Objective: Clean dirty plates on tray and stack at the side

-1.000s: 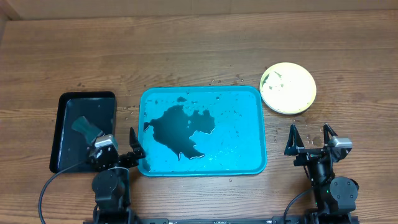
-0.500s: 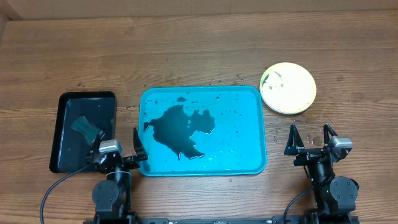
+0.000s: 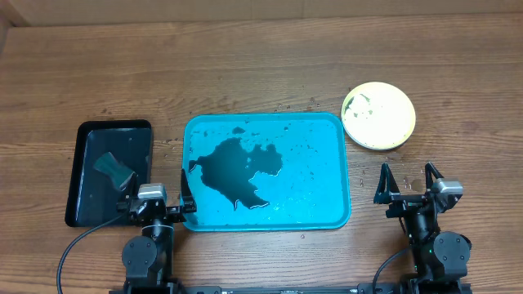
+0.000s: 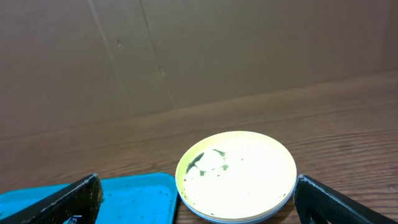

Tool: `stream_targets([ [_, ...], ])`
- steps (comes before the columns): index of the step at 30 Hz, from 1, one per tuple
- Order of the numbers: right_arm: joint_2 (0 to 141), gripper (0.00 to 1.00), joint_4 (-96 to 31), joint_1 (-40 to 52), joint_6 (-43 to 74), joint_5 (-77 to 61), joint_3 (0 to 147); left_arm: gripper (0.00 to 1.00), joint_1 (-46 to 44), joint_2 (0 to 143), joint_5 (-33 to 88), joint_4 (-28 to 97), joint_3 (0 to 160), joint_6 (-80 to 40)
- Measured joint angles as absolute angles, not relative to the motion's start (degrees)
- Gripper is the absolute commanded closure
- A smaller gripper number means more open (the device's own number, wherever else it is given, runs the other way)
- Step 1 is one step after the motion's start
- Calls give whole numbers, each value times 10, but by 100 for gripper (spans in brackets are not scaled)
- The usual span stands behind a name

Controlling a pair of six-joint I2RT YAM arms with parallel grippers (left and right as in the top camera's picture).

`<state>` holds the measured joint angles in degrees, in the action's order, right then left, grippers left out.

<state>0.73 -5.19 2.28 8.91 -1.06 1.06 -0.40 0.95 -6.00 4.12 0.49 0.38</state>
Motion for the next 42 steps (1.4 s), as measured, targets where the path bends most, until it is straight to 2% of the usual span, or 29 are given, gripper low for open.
stream_targets([
  [42, 7, 0, -52, 23, 89, -11, 11, 0, -4, 10, -84, 39, 5, -43],
])
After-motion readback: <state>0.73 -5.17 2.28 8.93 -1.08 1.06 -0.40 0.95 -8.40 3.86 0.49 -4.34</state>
